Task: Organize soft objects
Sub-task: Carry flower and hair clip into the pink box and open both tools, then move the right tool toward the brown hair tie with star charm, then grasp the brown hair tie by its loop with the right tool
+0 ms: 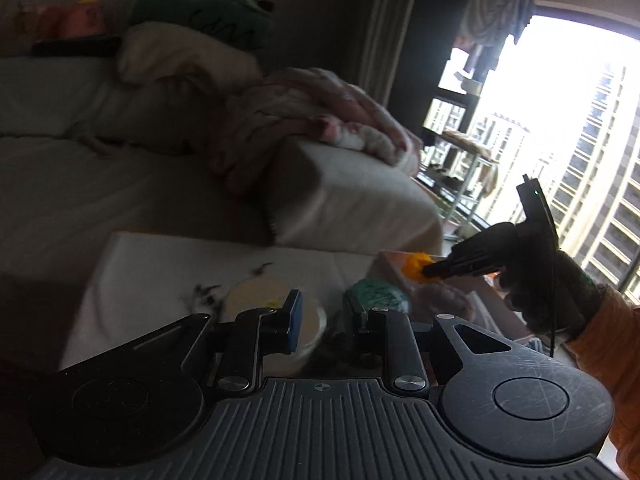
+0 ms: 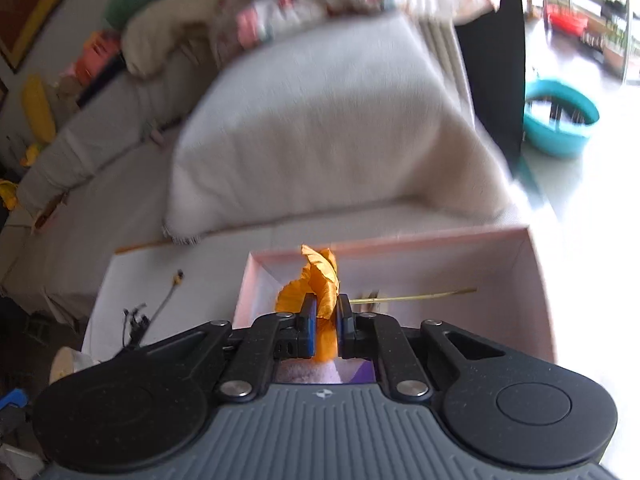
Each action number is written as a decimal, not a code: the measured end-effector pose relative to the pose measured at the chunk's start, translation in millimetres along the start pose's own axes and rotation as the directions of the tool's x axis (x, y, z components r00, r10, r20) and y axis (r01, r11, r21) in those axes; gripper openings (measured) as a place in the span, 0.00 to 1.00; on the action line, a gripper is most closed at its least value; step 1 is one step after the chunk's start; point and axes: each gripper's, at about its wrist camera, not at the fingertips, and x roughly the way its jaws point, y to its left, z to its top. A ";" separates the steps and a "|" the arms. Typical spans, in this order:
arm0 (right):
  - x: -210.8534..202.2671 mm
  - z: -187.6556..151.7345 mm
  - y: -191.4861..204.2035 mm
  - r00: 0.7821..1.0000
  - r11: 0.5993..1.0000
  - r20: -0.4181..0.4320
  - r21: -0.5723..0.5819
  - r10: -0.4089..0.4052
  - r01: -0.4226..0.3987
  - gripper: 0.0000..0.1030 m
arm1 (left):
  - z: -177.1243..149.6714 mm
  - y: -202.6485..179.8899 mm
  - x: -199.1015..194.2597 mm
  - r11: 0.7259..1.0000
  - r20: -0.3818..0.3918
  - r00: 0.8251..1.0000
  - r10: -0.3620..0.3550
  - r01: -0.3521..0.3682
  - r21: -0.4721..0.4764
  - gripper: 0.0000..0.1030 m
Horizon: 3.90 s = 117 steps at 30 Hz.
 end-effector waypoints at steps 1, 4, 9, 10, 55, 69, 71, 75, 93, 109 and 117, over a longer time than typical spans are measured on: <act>7.7 -1.1 -1.2 1.000 1.000 -0.026 0.006 0.010 -0.010 0.12 | -3.2 11.4 -5.8 0.999 0.005 1.000 0.027 -0.027 -0.022 0.24; 16.8 -4.3 -2.6 0.998 0.999 -0.065 0.036 -0.012 0.014 0.29 | -10.5 40.2 -22.4 0.992 0.025 0.996 0.085 -0.082 -0.094 0.23; -12.7 -10.3 16.4 0.991 0.990 0.044 -0.041 -0.130 0.132 0.38 | -10.9 61.9 -26.7 0.985 0.044 0.994 0.101 -0.094 -0.142 0.24; -21.5 -11.5 23.5 0.985 0.985 0.072 -0.072 -0.154 0.159 0.39 | -10.2 64.8 -24.1 0.985 0.041 0.995 0.094 -0.087 -0.148 0.24; -15.1 -195.4 170.1 0.992 0.775 -0.098 -0.620 0.078 -0.122 0.51 | -40.7 10.0 32.2 0.989 -0.272 0.951 -0.145 0.139 -0.041 0.24; -20.2 -163.4 229.9 0.988 0.274 0.153 -0.951 0.025 0.140 0.33 | -46.0 26.1 23.2 0.991 -0.238 0.963 -0.127 0.112 -0.074 0.24; -7.2 -147.5 240.4 0.996 0.248 0.089 -0.965 0.011 0.083 0.33 | -49.0 38.3 17.1 0.990 -0.224 0.968 -0.115 0.094 -0.103 0.24; 27.4 -129.3 253.9 0.997 0.214 -0.010 -0.977 -0.075 0.006 0.32 | -56.8 66.2 4.7 0.985 -0.205 0.975 -0.087 0.053 -0.166 0.23; 3.2 -108.0 246.9 0.987 0.381 0.046 -0.919 -0.157 0.103 0.09 | -45.2 76.5 -0.7 0.978 -0.135 0.986 -0.098 0.070 -0.199 0.23; -115.2 -102.2 176.8 0.964 0.697 0.254 -0.705 0.079 0.128 0.09 | -47.2 -74.9 61.2 0.959 -0.238 0.941 -0.239 0.268 0.096 0.24; -119.3 -148.5 123.9 0.959 0.755 0.282 -0.635 0.028 0.164 0.09 | -63.6 -77.7 90.8 0.989 -0.257 0.966 -0.020 0.057 0.136 0.24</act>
